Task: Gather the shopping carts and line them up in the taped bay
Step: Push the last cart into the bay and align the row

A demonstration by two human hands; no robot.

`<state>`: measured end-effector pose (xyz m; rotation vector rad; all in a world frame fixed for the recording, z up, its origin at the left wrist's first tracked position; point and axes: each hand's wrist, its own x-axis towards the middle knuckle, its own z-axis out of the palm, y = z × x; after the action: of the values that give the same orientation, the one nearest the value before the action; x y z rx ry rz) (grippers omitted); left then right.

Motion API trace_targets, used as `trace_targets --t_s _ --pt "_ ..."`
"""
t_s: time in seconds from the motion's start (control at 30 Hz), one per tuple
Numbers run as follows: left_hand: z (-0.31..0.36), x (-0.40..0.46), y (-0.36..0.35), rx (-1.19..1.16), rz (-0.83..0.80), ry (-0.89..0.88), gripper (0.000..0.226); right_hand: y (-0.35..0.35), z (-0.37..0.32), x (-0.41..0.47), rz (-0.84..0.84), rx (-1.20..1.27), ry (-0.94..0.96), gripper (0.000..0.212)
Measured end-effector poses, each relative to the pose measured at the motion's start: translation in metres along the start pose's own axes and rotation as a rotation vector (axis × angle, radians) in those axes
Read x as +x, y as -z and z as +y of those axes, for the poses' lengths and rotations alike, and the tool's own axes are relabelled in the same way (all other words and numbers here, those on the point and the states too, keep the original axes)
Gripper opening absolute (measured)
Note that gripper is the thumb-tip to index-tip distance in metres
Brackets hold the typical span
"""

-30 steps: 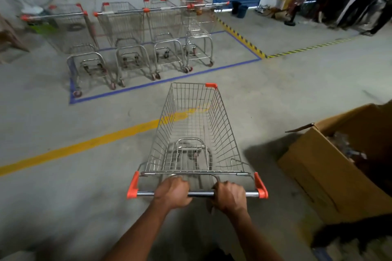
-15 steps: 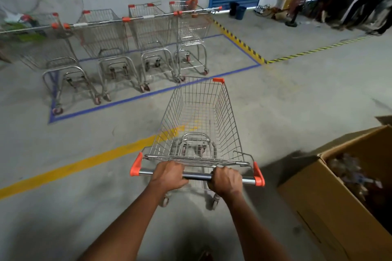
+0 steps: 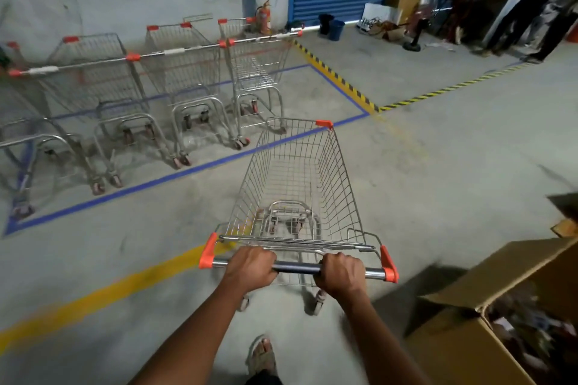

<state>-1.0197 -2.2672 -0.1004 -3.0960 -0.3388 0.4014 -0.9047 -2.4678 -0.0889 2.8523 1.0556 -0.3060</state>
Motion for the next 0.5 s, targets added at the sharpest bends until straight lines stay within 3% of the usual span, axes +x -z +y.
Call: trace_targets --t_s 0.2,0.5 --pt "-0.020 0.148 0.037 -0.024 -0.015 -0.055 0.034 0.033 0.049 0.130 -0.064 0.036 -0.091 0.022" --pt "-0.016 0.324 0.086 -0.040 -0.056 -0.114 0.035 0.057 0.147 0.280 -0.056 -0.037 -0.036 0.029"
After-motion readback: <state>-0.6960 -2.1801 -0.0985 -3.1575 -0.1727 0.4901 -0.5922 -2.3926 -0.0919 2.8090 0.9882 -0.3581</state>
